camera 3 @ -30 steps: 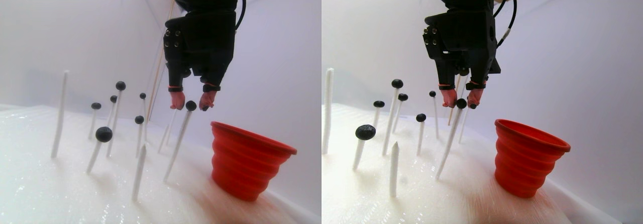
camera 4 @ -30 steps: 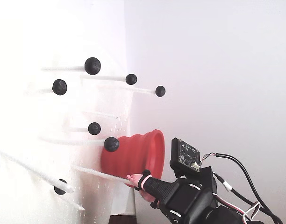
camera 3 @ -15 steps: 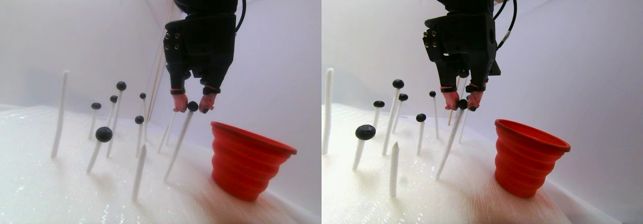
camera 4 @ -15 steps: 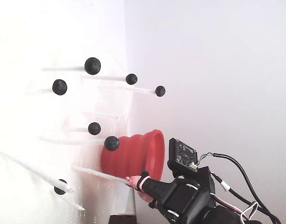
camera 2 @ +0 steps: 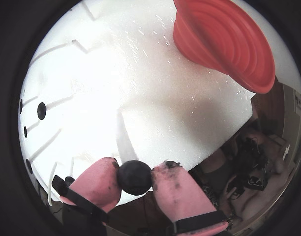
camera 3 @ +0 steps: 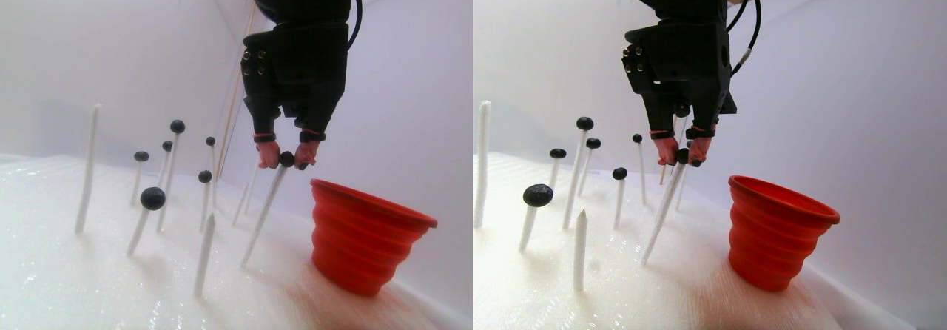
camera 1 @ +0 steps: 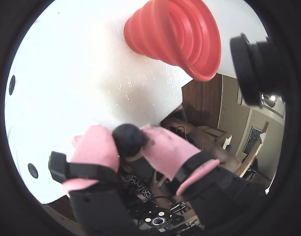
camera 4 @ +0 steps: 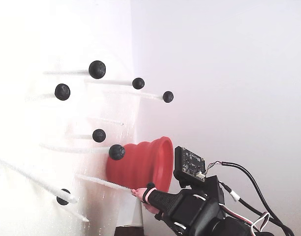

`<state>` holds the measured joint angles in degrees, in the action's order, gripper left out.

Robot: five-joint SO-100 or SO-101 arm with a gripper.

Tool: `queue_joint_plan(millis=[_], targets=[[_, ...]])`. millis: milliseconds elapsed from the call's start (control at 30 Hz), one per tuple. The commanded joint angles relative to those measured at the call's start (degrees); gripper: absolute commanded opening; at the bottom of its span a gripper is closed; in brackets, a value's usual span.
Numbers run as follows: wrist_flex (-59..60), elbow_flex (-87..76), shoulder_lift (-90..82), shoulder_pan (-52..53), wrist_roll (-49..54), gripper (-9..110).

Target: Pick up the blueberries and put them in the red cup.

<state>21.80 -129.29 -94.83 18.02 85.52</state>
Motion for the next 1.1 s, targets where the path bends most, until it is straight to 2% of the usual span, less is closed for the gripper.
queue_joint_plan(millis=[0,1067], targets=[[-1.1,2.1,-1.8,1.8,0.2,10],[6.5,3.2,-14.5,1.3,-0.1,9]])
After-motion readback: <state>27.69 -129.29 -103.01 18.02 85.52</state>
